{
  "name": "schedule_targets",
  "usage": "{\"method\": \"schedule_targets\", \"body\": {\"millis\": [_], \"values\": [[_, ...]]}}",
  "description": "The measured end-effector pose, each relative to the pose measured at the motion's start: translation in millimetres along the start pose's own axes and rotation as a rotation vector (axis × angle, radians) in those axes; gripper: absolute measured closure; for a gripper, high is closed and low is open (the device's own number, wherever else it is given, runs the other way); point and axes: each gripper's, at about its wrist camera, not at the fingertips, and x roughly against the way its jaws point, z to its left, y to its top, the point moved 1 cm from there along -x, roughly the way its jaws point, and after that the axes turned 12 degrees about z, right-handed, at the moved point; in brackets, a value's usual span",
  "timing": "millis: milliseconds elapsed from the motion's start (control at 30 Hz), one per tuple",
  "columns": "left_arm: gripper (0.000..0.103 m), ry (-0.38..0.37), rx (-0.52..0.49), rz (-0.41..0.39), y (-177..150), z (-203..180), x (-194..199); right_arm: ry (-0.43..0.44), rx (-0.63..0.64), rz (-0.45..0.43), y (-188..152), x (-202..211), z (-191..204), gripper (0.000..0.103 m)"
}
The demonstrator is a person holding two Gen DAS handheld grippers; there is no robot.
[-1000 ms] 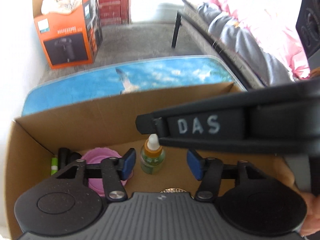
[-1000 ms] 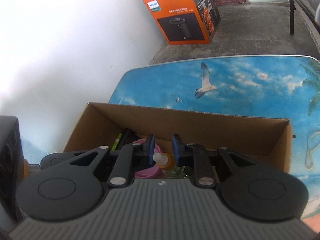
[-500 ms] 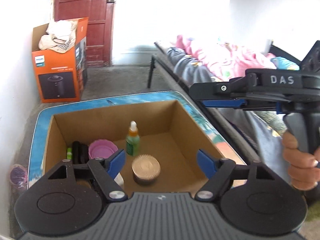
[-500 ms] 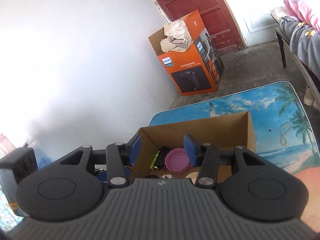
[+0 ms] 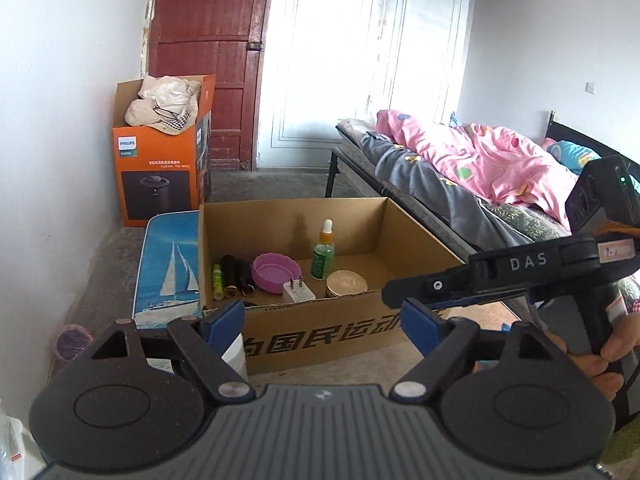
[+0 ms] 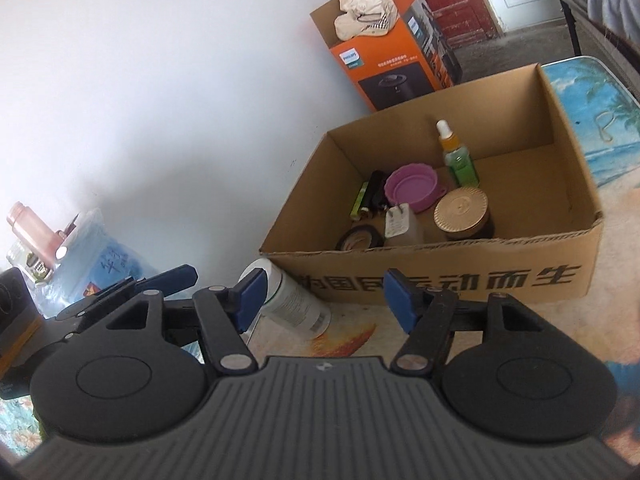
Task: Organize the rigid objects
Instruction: 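Open the right tool and move it to the white supplement jar, then grasp the white supplement jar by its lid with the right tool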
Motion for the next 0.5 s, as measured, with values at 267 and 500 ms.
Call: {"method": "schedule_targets", "body": {"millis": [267, 500], "values": [[0.015, 0.144, 0.034, 0.026, -21.0, 30.9, -11.0, 0.043, 0.015, 0.058, 9.9, -48.6, 35.3, 0.038], [0.017, 0.196, 0.042, 0.088, -31.6, 50.7, -45.0, 0.031, 0.002, 0.073, 18.0, -87.9, 47.2, 0.038]]}}
